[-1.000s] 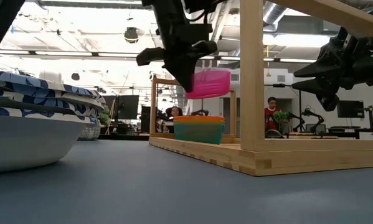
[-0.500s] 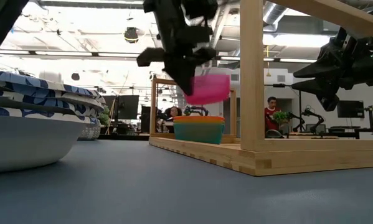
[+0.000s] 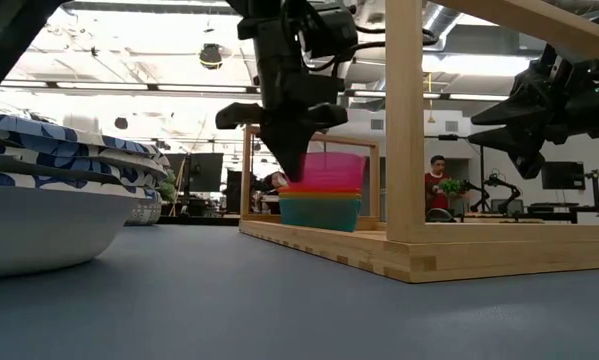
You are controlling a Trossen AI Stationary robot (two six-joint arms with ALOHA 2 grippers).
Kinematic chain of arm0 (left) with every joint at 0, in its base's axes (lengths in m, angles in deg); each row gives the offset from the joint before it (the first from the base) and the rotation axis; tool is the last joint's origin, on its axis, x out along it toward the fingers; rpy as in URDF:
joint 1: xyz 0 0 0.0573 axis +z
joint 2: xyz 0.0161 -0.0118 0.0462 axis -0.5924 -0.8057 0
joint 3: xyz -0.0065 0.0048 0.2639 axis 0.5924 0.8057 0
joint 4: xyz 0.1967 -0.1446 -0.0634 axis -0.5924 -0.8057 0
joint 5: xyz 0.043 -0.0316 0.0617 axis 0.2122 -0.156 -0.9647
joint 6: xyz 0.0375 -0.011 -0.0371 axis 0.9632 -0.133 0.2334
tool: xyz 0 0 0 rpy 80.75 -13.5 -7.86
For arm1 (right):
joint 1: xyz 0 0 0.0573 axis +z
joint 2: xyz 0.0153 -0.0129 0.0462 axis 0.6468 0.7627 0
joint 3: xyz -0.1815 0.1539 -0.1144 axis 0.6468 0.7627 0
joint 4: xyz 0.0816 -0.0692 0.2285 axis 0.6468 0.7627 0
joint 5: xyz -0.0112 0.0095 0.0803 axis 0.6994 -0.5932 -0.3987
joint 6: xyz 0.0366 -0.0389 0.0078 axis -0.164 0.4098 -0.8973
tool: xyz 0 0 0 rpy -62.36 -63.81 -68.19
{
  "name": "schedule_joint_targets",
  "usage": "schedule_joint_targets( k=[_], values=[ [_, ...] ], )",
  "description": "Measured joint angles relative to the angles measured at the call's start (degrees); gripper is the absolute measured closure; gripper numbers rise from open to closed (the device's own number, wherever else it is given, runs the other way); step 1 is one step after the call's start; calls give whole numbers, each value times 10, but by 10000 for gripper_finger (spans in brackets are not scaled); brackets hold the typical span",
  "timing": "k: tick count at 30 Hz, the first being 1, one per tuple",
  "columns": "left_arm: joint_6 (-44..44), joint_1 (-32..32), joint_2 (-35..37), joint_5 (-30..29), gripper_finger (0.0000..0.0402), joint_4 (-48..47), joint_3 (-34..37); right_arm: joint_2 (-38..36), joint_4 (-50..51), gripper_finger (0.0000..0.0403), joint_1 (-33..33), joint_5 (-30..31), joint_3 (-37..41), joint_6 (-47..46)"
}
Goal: Place and stack bowls onto a shelf
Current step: Stack the pink bowl on top of the orange bowl, then put the white blue bowl on the wooden shelf
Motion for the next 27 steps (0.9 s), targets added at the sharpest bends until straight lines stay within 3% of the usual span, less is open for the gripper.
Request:
schedule_joint_targets(
  k=[8, 17, 22, 27],
  values=[
    [-1, 3, 0, 6, 386, 1, 0, 0, 1, 232, 0, 0, 0, 6],
    [-6, 5, 0, 9, 299, -3, 0, 0, 1, 232, 0, 0, 0, 15],
    [-26, 1, 0, -53, 248, -6, -4, 0, 1, 232, 0, 0, 0, 15],
    [-90, -6, 0, -44, 214, -75, -64, 0, 1, 232, 0, 0, 0, 15]
  ],
)
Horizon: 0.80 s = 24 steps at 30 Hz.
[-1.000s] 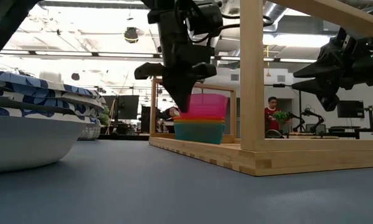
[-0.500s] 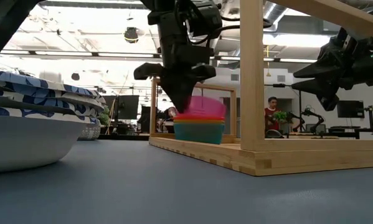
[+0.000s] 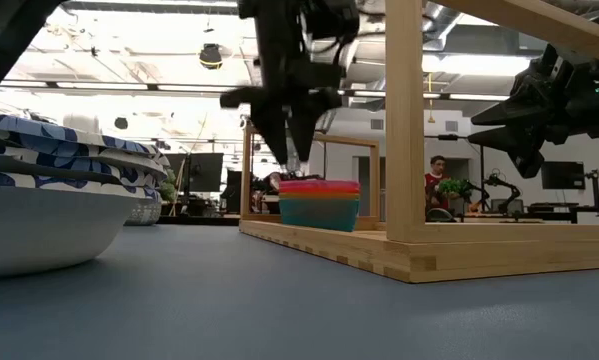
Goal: Place and stack bowls onto a shelf
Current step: Put the white blue bowl on the wooden shelf
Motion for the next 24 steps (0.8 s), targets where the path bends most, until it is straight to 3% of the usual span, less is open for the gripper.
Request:
schedule_joint_targets(
  k=[4, 8, 11, 13, 17, 24],
  values=[
    [-117, -6, 0, 58, 207, -102, -72, 0, 0, 232, 0, 0, 0, 0],
    [-282, -8, 1, 194, 209, -198, -123, 0, 0, 232, 0, 0, 0, 0],
    [-370, -22, 13, 292, 209, -242, -121, 0, 0, 232, 0, 0, 0, 0],
    [-404, -46, 32, 287, 209, -250, -110, 0, 0, 232, 0, 0, 0, 0],
    [-476, -110, 94, 213, 209, -235, -58, 0, 0, 232, 0, 0, 0, 1],
    [-681, -223, 210, 110, 209, -83, 112, 0, 0, 232, 0, 0, 0, 15]
  ],
)
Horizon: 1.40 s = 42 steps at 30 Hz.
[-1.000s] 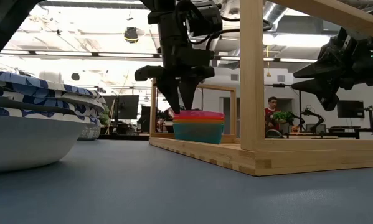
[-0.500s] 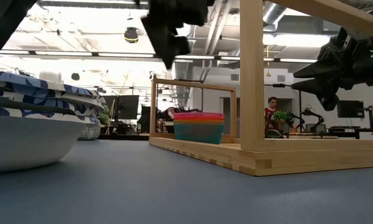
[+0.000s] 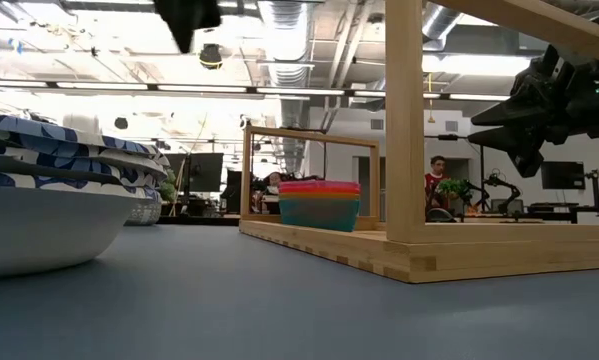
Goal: Place and stack bowls onto a shelf
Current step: Put the white blue bowl on the wooden shelf
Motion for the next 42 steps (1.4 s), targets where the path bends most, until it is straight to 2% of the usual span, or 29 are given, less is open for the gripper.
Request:
schedule_joint_targets(
  k=[7, 11, 15, 20, 24, 30, 35, 38, 42],
  values=[
    [-162, -81, 61, 6, 210, 117, 185, 0, 0, 232, 0, 0, 0, -15],
    [-199, -115, 70, -6, 210, 150, 258, 0, -1, 232, 0, 0, 0, -36],
    [-208, -125, 70, -24, 210, 162, 302, 0, -1, 232, 0, 0, 0, -64],
    [-211, -125, 70, -32, 210, 161, 312, 0, -1, 232, 0, 0, 0, -78],
    [-208, -124, 70, -42, 210, 161, 292, 0, -1, 232, 0, 0, 0, -90],
    [-190, -132, 70, -108, 210, 166, 287, 0, 0, 232, 0, 0, 0, -92],
    [-186, -132, 70, -108, 213, 182, 309, 0, 0, 232, 0, 0, 0, -92],
    [-183, -132, 70, -90, 234, 215, 322, 0, 0, 232, 0, 0, 0, -92],
    [-178, -132, 70, -89, 281, 222, 325, 0, 1, 232, 0, 13, 0, -92]
  ],
)
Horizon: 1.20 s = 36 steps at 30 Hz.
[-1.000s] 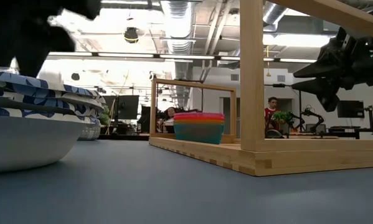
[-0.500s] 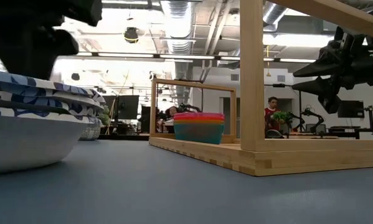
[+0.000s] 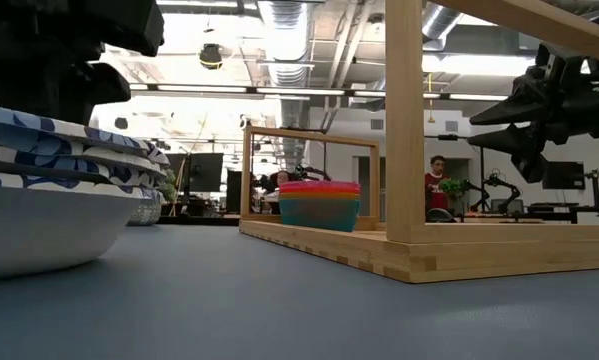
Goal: Place and stack bowls onto a shelf
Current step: Put the white blue bowl on the wooden shelf
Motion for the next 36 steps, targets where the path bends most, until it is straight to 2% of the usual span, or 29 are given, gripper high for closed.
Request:
schedule_joint_targets(
  k=[5, 12, 21, 31, 36],
  values=[
    [2, 0, 1, 0, 339, -9, 0, 0, 3, 232, 0, 16, 0, 0],
    [19, 1, 3, -9, 394, -15, 0, 0, 5, 232, 0, 17, 0, 0],
    [15, 13, 19, 17, 401, -19, 0, 0, 5, 232, 0, 18, 0, 1],
    [-65, 53, 143, 4, 401, -28, -10, 0, 5, 232, 0, 19, 0, 0],
    [-89, 104, 185, -25, 401, -21, -10, 0, 5, 232, 0, 19, 0, -14]
  ],
)
